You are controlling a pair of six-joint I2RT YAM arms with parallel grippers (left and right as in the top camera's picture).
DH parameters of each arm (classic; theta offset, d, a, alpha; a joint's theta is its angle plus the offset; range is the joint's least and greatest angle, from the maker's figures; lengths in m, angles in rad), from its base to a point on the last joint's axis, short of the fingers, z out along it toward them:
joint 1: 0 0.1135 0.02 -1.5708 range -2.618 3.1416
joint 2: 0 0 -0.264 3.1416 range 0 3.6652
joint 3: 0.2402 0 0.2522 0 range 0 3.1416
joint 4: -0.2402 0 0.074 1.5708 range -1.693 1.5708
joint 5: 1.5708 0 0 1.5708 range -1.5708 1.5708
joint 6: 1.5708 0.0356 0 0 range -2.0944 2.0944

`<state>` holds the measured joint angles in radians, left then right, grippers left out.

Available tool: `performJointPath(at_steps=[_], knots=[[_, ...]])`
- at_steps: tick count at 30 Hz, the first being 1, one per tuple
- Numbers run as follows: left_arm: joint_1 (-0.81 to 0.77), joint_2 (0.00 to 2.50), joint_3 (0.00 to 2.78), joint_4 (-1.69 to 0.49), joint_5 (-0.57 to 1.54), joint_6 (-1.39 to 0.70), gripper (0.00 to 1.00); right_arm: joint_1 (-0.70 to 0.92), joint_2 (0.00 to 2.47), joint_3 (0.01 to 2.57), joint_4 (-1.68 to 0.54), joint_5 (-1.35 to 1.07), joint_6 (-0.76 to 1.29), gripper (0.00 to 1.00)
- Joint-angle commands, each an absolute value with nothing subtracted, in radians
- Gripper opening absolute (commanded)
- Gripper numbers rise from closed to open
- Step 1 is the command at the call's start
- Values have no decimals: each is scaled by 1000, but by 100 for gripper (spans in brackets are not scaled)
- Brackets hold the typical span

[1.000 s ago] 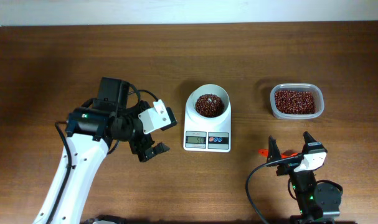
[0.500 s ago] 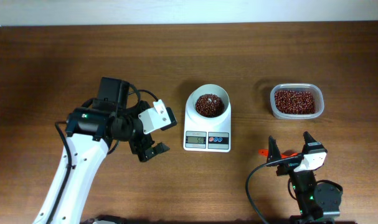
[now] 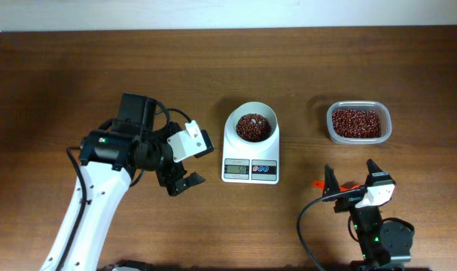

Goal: Scoop and weigh 50g on scale

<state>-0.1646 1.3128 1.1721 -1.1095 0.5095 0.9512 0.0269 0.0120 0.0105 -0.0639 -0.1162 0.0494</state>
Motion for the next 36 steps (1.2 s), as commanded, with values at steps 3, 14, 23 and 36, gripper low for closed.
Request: performJointPath(at_steps=[3,14,23,36], knots=[[-168,1311,1169,-1108,527,967,99,32,4,6,-72,-104,48,99],[-168,1311,1169,-1074,500,966,99,32,4,6,-72,-104,48,99],[-168,1216,1169,-1307,392,955,99,32,4,6,-72,-104,48,99],[-167,606,1169,-1584,374,955,99,32,4,6,-72,-104,48,99]])
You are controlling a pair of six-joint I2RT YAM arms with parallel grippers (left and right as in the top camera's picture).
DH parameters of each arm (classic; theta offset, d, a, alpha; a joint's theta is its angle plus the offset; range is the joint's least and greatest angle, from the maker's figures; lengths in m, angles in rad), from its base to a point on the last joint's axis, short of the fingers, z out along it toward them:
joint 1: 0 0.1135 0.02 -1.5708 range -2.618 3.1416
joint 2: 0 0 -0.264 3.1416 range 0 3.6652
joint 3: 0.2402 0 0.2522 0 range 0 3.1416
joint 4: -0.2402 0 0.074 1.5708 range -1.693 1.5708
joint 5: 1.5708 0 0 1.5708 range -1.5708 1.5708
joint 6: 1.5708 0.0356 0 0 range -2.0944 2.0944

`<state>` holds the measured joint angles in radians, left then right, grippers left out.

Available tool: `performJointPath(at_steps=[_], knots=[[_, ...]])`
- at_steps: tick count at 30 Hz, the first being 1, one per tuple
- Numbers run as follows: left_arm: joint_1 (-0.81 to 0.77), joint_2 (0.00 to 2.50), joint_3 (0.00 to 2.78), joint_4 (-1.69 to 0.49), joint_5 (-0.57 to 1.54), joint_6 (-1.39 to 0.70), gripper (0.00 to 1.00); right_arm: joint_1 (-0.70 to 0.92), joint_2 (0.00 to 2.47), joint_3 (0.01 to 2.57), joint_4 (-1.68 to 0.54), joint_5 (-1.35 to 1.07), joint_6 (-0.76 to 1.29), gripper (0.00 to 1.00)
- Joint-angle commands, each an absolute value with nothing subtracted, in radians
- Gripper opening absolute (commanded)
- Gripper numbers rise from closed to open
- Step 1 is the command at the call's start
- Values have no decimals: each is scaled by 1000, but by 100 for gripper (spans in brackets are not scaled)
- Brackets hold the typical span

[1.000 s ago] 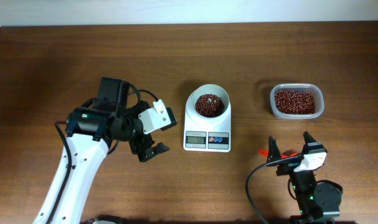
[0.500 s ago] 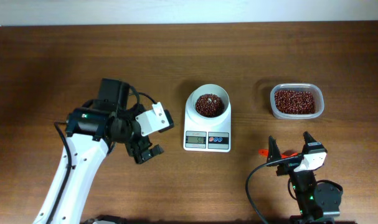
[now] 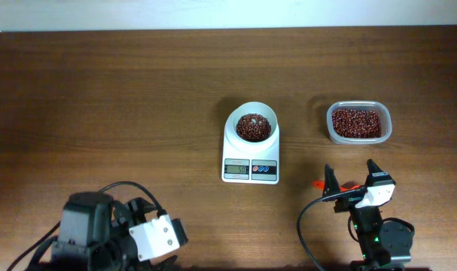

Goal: Scoop and weigh 50g on scale

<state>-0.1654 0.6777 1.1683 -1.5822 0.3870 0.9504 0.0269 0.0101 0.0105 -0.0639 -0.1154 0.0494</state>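
Observation:
A white scale (image 3: 251,159) stands mid-table with a white bowl (image 3: 252,126) of red beans on it; its display is too small to read. To its right sits a clear tub (image 3: 357,123) of red beans. At the near right my right gripper (image 3: 350,175) is open, its fingers spread, and an orange scoop (image 3: 318,183) pokes out below it on the table. My left arm (image 3: 100,233) is folded at the near left edge. Its gripper (image 3: 162,260) is mostly cut off by the frame edge.
The brown wooden table (image 3: 138,90) runs to a pale wall at the back. A black cable (image 3: 307,226) loops beside the right arm's base.
My left arm has moved from beside the scale's left side back to the table's near left edge. The right arm, scoop, bowl and tub have not moved.

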Motion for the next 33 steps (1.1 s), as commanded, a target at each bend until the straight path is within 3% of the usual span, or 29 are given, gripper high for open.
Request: performJointPath(at_steps=[1,9,14,18,22,26,33], knots=[[-167,587,1169,-1585,371,955,99,32,4,6,-72,-103,48,99],[-158,368,1169,-1588,365,955,99,32,4,6,-72,-104,48,99],[6,300,1169,-1590,379,956,99,32,4,6,-72,-104,48,99],[10,296,1173,-1649,446,1098,99,32,4,6,-72,-103,48,99],[10,282,1185,-1662,444,1098,99,32,4,6,-72,-104,48,99],[10,28,1181,-1658,442,1098,99,32,4,6,-72,-104,48,99],[10,14,1190,-1669,449,1128,99,32,4,6,-72,-103,48,99]])
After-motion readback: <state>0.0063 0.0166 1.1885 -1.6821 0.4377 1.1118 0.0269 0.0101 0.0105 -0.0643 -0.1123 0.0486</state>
